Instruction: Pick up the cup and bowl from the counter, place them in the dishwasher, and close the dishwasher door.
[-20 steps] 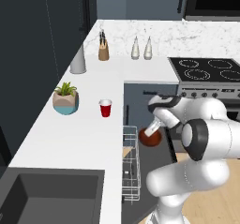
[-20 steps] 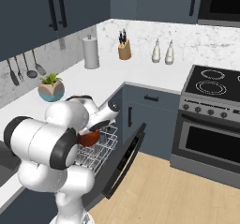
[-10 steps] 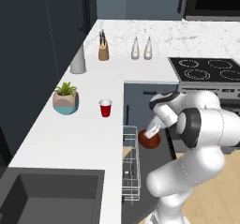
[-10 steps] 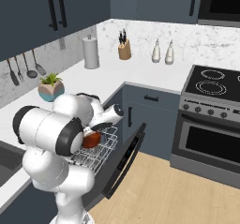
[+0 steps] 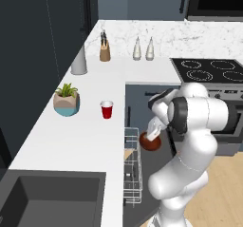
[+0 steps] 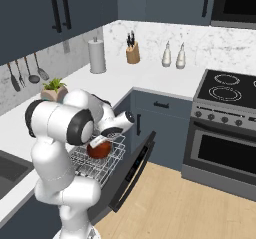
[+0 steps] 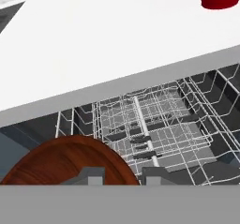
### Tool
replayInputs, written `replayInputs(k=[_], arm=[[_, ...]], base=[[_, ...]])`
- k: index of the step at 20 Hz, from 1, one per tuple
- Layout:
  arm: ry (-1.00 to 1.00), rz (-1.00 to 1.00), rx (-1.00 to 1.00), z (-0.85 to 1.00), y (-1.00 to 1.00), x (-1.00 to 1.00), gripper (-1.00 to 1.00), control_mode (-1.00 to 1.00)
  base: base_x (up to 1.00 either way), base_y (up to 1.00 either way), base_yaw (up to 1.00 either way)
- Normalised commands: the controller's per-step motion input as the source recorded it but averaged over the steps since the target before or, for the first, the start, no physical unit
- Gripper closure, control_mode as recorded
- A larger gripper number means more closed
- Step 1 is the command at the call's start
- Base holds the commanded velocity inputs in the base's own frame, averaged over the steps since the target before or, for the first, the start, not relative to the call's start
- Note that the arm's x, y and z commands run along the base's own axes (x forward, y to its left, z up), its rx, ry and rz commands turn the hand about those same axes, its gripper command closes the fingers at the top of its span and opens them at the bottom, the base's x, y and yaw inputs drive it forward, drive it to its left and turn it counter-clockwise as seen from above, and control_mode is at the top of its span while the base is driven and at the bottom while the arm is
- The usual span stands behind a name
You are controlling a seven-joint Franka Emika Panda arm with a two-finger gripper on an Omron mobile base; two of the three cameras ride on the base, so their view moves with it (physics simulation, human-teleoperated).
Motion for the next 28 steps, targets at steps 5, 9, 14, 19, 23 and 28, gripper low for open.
replayInputs(k=[5, 9, 14, 19, 23, 28], arm=[[-0.01, 0.0, 0.04, -0.11, 0.0, 0.08, 1.0, -1.0], [0.0, 0.0, 0.02, -0.04, 0.06, 0.23, 1.0, -1.0], [0.0, 0.0, 0.0, -0.23, 0.05, 0.24, 1.0, -1.0], [0.0, 0.0, 0.0, -0.3, 0.04, 0.24, 1.0, -1.0], [0.0, 0.0, 0.0, -0.22, 0.0, 0.22, 1.0, -1.0], [0.0, 0.0, 0.0, -0.21, 0.04, 0.24, 1.0, -1.0]], base=[[0.0, 0.0, 0.0], [0.0, 0.0, 0.0], [0.0, 0.0, 0.0], [0.0, 0.0, 0.0], [0.0, 0.0, 0.0], [0.0, 0.0, 0.0]])
